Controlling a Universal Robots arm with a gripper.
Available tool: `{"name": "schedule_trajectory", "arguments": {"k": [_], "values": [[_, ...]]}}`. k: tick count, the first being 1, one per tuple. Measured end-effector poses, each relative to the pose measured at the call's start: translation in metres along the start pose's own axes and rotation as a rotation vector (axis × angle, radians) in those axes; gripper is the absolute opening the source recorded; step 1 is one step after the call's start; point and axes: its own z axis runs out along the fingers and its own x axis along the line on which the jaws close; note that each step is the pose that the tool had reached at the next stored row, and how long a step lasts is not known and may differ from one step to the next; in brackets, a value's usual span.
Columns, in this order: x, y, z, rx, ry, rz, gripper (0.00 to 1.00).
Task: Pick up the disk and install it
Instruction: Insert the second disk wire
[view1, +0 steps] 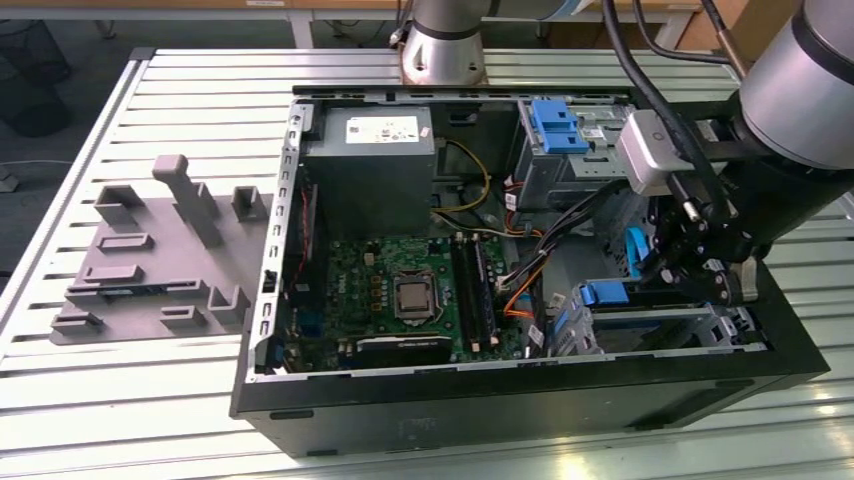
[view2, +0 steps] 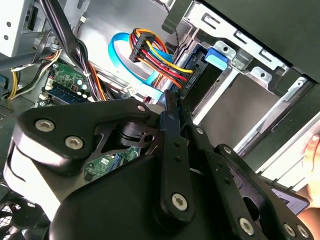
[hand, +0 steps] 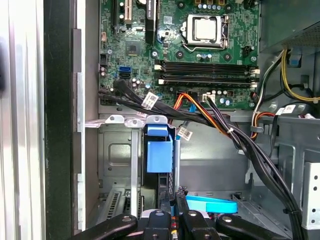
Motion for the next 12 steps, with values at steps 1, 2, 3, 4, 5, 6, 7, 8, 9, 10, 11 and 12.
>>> {"name": "schedule_trajectory", "arguments": {"k": [1,2,3,4,5,6,7,8,9,10,11,12], "values": [[0.0001,-0.0002,0.0001,0.0,0.0,0.0,0.16],[0.0002,-0.0005,0.0001,0.0,0.0001,0.0,0.16],[0.0003,-0.0006,0.0002,0.0,0.0002,0.0,0.16],[0.0004,-0.0008,0.0002,0.0,0.0001,0.0,0.16],[0.0005,-0.0008,0.0003,0.0,0.0001,0.0,0.16],[0.0006,-0.0009,0.0004,0.0,0.0001,0.0,0.16],[0.0007,-0.0009,0.0006,0.0,0.0001,0.0,0.16],[0.0008,-0.0009,0.0008,0.0,0.0002,0.0,0.16],[0.001,-0.0009,0.0011,0.0,0.0002,0.0,0.16],[0.001,-0.0009,0.0013,0.0,0.0002,0.0,0.16],[0.0011,-0.0009,0.0015,0.0,0.0,0.0,0.16],[0.0012,-0.0009,0.0017,0.0,-0.0003,0.0,0.16]]}}
